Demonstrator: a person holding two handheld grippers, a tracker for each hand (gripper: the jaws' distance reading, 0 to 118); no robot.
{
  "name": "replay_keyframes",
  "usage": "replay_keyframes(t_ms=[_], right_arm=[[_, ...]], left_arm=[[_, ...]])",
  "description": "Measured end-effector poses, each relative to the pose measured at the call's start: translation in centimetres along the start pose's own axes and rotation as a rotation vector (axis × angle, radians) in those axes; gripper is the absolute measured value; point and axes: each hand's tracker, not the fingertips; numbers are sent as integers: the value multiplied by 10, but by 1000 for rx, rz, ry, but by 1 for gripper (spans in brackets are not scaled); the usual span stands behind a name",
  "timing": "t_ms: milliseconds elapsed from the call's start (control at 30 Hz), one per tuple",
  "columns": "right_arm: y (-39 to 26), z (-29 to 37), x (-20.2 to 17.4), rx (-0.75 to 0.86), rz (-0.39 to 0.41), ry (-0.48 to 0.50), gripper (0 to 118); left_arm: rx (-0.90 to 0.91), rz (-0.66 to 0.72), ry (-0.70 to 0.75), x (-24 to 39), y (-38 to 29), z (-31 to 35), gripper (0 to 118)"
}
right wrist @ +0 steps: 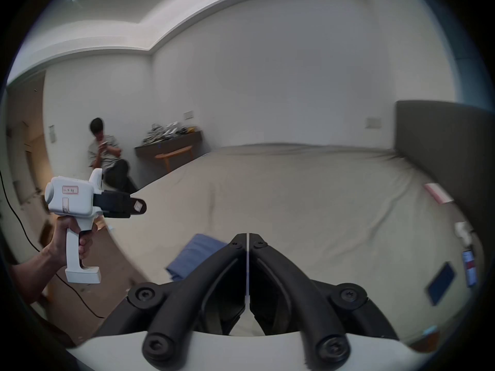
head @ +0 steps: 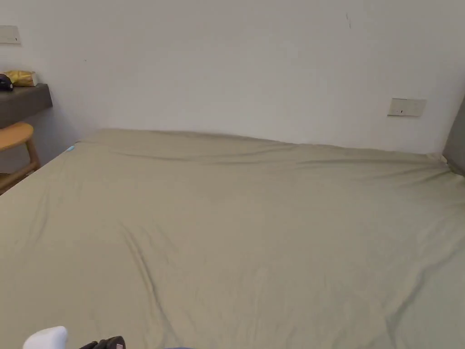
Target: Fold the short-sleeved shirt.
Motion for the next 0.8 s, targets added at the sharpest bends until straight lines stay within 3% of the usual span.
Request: replay_keyframes(t_ms=[67,133,200,300,367,400,433,467,500,533,800], right_arm=[[-9,-45,-10,-105,-41,155,2],[-28,-94,-24,-185,-16,216,3],[-52,-144,-38,-286,14,167,3],[-91,-196,-39,-439,-137,181,3],[-115,-213,-40,-499,-119,132,2],[-124,-215,-36,-470,-106,129,2],[-122,-210,-33,-407,-129,141,2],[-117,-209,-29,-430,-184,149,2],[-117,-210,-26,-439,-214,157,2],[-118,-207,-21,-433,-216,168,2],[-126,-201,11,-407,-297,248,2]], left_arm=[[-14,15,22,-20,0,10,3],[-38,21,45,-39,-5,14,3],[-55,45,53,-51,-9,19,3],[-61,57,67,-44,-10,23,11],[-83,67,46,-46,-9,18,21],[-112,79,23,-47,-8,11,32],[-161,86,1,-48,-8,3,52],[-207,92,-21,-49,-8,-9,88],[-258,93,-56,-49,-9,-19,112],[-314,110,-92,-49,-14,-35,118],[-537,125,-170,-44,-47,-153,116]])
